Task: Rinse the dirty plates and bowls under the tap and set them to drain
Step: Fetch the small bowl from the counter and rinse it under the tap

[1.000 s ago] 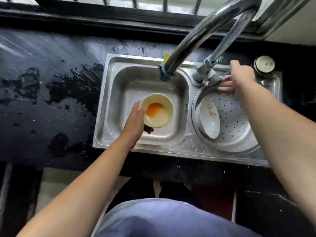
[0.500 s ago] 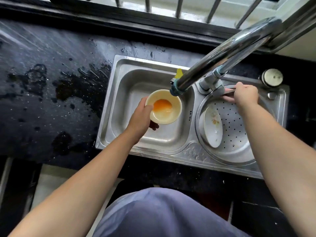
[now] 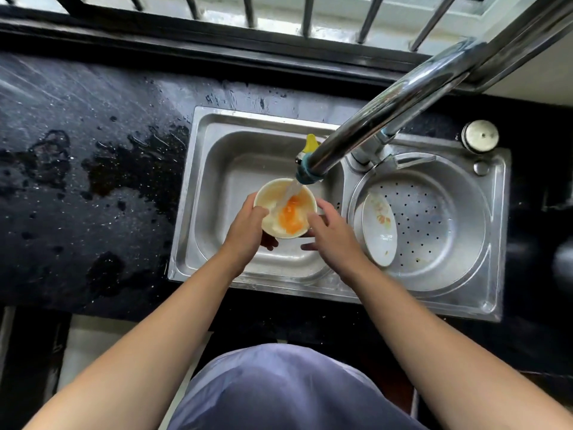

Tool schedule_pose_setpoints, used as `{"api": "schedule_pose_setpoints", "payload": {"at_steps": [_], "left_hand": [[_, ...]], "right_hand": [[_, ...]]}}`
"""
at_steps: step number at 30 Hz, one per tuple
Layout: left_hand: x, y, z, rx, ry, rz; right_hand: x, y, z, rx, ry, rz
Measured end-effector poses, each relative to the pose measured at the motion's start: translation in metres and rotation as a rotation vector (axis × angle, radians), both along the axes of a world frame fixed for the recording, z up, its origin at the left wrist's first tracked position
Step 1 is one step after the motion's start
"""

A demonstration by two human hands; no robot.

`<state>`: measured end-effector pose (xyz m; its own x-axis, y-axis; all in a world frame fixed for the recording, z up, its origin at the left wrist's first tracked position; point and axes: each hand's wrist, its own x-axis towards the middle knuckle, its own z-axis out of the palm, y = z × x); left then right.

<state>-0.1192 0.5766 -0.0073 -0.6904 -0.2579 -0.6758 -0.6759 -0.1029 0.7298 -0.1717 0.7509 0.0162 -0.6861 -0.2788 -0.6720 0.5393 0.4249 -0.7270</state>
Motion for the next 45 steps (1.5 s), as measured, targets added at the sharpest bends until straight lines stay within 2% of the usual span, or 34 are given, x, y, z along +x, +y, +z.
{"api": "schedule_pose_setpoints", "payload": {"at_steps": [9,10,13,14,15,18,20,23,25,26,28,29,32,35,38,42,45], "left_hand": [[0.006,-0.007,-0.006,-0.009,-0.016,-0.012],[0.006,-0.006,-0.006,-0.017,-0.015,-0.019],[0.005,-0.006,-0.006,-0.038,-0.012,-0.02],[0.006,-0.006,-0.008,-0.032,-0.01,-0.005],[0.007,-0.005,-0.008,-0.025,-0.009,0.012],[0.01,-0.005,-0.007,-0.055,-0.014,-0.021],[0.01,-0.006,-0.003,-0.071,-0.009,-0.073],[0.015,-0.012,-0.006,-0.038,-0.01,-0.052],[0.02,-0.013,-0.01,-0.009,0.003,-0.044],[0.021,-0.012,-0.01,0.005,0.014,-0.045],[0.019,-0.01,-0.01,0.015,0.034,-0.036],[0.017,-0.009,-0.011,0.017,0.036,-0.027],[0.019,-0.01,-0.018,0.012,0.005,-0.019],[0.025,-0.013,-0.021,0.024,-0.024,0.016],[0.026,-0.013,-0.022,0.051,-0.031,0.051],[0.026,-0.014,-0.022,0.081,-0.06,0.072],[0.027,-0.014,-0.021,0.128,-0.063,0.096]], "right_hand": [[-0.006,-0.007,0.003,0.114,0.099,0.135],[-0.003,-0.008,0.004,0.186,0.221,0.165],[0.005,-0.017,0.012,0.341,0.861,0.265],[0.007,-0.023,0.015,0.358,0.959,0.346],[0.008,-0.032,0.019,0.373,0.915,0.451],[0.006,-0.057,0.024,0.416,0.598,0.728],[0.003,-0.065,0.025,0.382,0.508,0.917],[-0.004,-0.057,0.027,0.353,0.351,1.001],[-0.009,-0.047,0.027,0.474,0.367,1.039],[-0.01,-0.044,0.025,0.533,0.442,1.05],[-0.004,-0.046,0.023,0.543,0.544,1.081],[0.0,-0.048,0.023,0.497,0.522,1.096],[0.007,-0.047,0.02,0.321,0.364,0.993],[0.007,-0.039,0.018,0.413,0.471,0.886],[0.011,-0.029,0.013,0.356,0.572,0.709],[0.007,-0.024,0.01,0.293,0.5,0.39],[0.004,-0.019,0.008,0.294,0.37,0.459]]}}
